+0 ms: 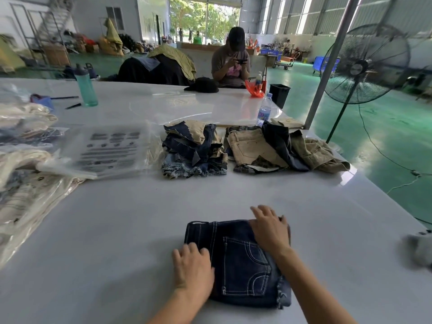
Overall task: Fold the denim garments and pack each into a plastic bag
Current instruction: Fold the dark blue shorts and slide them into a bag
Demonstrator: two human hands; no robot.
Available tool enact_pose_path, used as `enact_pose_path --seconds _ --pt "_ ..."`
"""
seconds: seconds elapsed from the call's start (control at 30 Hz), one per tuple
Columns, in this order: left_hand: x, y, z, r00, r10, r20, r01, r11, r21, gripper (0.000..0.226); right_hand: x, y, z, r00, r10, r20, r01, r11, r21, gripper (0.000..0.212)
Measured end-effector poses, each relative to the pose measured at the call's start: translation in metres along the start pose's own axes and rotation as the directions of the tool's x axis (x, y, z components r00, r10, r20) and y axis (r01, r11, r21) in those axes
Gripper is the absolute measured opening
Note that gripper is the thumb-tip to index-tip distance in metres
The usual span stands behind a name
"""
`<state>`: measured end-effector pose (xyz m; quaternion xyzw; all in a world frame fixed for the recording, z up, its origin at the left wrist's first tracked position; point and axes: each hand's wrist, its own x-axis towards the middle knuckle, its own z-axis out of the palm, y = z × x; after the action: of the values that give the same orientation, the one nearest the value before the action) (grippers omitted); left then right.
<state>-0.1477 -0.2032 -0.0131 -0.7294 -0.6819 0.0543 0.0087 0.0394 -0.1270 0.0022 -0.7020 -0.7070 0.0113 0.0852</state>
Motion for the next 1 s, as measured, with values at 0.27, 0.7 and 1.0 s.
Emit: enact_pose_path --seconds 0.27,0.7,1.0 --pt "0.047 -0.013 0.027 0.943 0.168 -0.288 -0.189 0.981 -0.046 0.091 -0.034 -0.028 0.075 0.968 -0.089 0.236 0.078 0.995 0.055 0.061" --pt "0.047 -0.006 0.041 0.939 0.156 -0.306 -0.197 0.975 -0.107 0.081 -0.015 -0.035 0.071 0.961 -0.208 0.185 0.192 0.977 0.096 0.057" --pt "0.049 -0.003 0.049 0.988 0.009 -0.156 -0.032 0.989 -0.146 0.063 0.037 -0.002 0.061 0.985 -0.099 0.143 0.096 0.995 0.025 0.060"
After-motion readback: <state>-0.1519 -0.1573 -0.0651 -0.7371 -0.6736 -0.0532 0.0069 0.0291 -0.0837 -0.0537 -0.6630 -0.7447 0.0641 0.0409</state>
